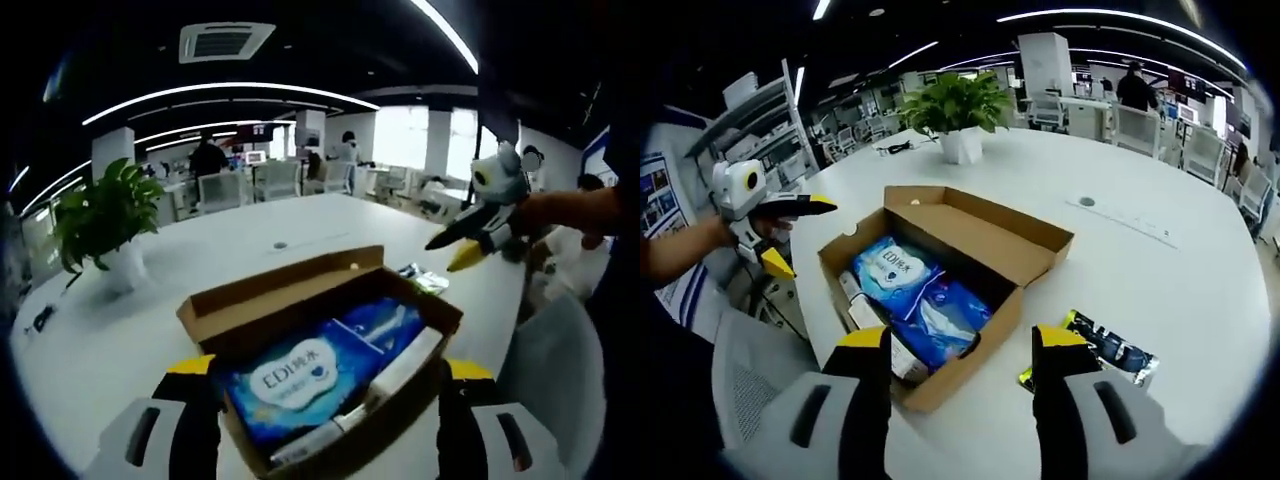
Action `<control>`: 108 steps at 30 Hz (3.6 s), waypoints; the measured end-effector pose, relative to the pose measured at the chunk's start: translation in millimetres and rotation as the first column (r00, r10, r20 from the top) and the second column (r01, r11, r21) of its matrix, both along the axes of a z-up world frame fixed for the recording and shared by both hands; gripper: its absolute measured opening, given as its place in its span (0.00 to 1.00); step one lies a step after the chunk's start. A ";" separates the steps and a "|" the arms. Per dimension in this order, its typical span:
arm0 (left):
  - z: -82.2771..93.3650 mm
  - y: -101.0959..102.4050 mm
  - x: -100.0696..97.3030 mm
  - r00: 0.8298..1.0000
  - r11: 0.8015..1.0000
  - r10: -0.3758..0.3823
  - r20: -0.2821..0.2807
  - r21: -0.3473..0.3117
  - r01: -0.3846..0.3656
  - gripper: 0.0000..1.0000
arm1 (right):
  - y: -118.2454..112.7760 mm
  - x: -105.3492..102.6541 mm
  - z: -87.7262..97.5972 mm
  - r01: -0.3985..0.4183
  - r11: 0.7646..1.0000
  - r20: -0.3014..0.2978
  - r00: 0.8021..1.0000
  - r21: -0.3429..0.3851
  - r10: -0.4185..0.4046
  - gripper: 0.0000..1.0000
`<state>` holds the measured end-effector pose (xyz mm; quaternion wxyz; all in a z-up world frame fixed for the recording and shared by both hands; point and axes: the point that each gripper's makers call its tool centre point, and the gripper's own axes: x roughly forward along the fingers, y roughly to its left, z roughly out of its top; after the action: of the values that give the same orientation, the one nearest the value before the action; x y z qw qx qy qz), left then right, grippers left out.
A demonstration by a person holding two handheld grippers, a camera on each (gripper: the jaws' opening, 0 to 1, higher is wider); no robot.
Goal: Operate the shoe box by opening the lid, removing the specified soft item, and placing it in the target area until the item is outside and the box remains undamaged.
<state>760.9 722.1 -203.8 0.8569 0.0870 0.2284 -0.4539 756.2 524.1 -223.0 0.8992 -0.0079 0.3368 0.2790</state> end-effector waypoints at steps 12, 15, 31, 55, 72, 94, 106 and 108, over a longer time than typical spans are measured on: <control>-6.2 7.8 -5.0 1.000 1.000 -0.018 0.005 0.014 0.018 1.00 | 43.4 16.2 -13.7 -0.075 0.997 -0.022 0.997 0.004 0.075 0.43; -5.7 11.0 -4.2 1.000 1.000 -0.017 0.007 0.006 0.017 1.00 | 52.1 22.5 -20.3 -0.091 0.996 -0.032 0.995 0.000 0.091 0.39; -10.4 27.2 -1.8 1.000 1.000 0.004 0.016 0.004 -0.004 1.00 | 83.8 45.8 -49.0 -0.154 0.988 -0.075 0.986 -0.029 0.152 0.30; -15.8 44.3 4.9 0.999 0.999 0.044 0.025 -0.022 -0.043 0.99 | 104.8 69.9 -86.8 -0.167 0.984 -0.174 0.972 -0.055 0.156 0.23; -19.6 46.3 5.5 0.996 0.996 0.086 0.015 -0.034 -0.085 0.81 | 108.6 79.7 -86.1 -0.100 0.992 -0.148 0.985 -0.075 0.088 0.01; -12.0 48.9 12.6 0.990 0.990 0.138 0.036 -0.023 -0.137 0.60 | 106.5 69.6 -50.5 -0.035 0.999 -0.116 0.993 -0.023 0.032 0.00; -14.0 41.9 20.4 0.989 0.989 0.147 0.028 0.019 -0.147 0.50 | 86.2 59.4 -40.0 -0.017 0.999 -0.100 0.995 -0.049 0.012 0.00; -14.4 38.1 21.4 0.990 0.989 0.142 0.024 0.025 -0.143 0.49 | 80.8 58.6 -40.6 -0.011 0.999 -0.104 0.995 -0.050 0.005 0.00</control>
<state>782.3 760.2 -218.2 0.8883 0.0869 0.2307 -0.3874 814.8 604.8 -263.5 0.8789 -0.0175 0.3899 0.2741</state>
